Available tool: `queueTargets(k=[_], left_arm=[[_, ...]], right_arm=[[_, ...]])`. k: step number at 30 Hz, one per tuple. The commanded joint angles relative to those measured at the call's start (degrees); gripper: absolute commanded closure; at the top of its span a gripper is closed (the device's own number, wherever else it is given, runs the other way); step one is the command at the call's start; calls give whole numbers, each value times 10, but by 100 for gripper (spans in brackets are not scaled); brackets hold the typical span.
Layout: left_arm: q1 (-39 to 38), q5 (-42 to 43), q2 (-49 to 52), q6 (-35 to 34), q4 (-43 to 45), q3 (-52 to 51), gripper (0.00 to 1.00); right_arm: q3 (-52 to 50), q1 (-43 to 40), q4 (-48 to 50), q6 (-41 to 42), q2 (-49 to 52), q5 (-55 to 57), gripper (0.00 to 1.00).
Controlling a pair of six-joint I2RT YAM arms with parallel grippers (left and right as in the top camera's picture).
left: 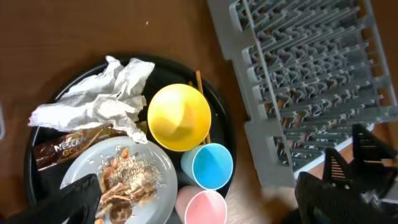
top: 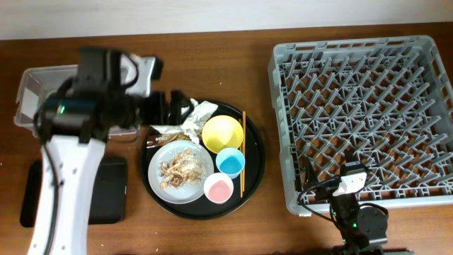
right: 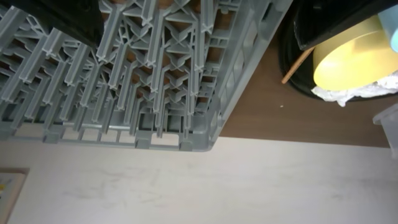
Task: Sort waste into correct bins and load items into the dishwasher rack
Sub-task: 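Reach the left gripper to the white tissue and grasp it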
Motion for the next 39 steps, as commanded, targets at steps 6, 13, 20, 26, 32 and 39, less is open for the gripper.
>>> queueTargets(k=[6, 13, 20, 26, 32, 39], left_arm=[[-112, -422, 174, -210, -18, 17, 1], [-114, -312, 276, -210, 33, 15, 49], [-114, -312, 398, -215, 56, 15, 54], [-114, -306, 407, -215, 71, 15, 98], [-114, -282, 406, -214, -48, 129, 100], [-114, -282, 391, -215, -141, 239, 49]], right_arm=[[-4, -4, -1, -4, -4, 2, 1], [-4, -4, -1, -4, -4, 2, 1], [-4, -4, -1, -4, -4, 2, 1], [-4, -4, -1, -4, -4, 2, 1], [-4, -4, -1, -4, -4, 2, 1], [-4, -4, -1, -4, -4, 2, 1]])
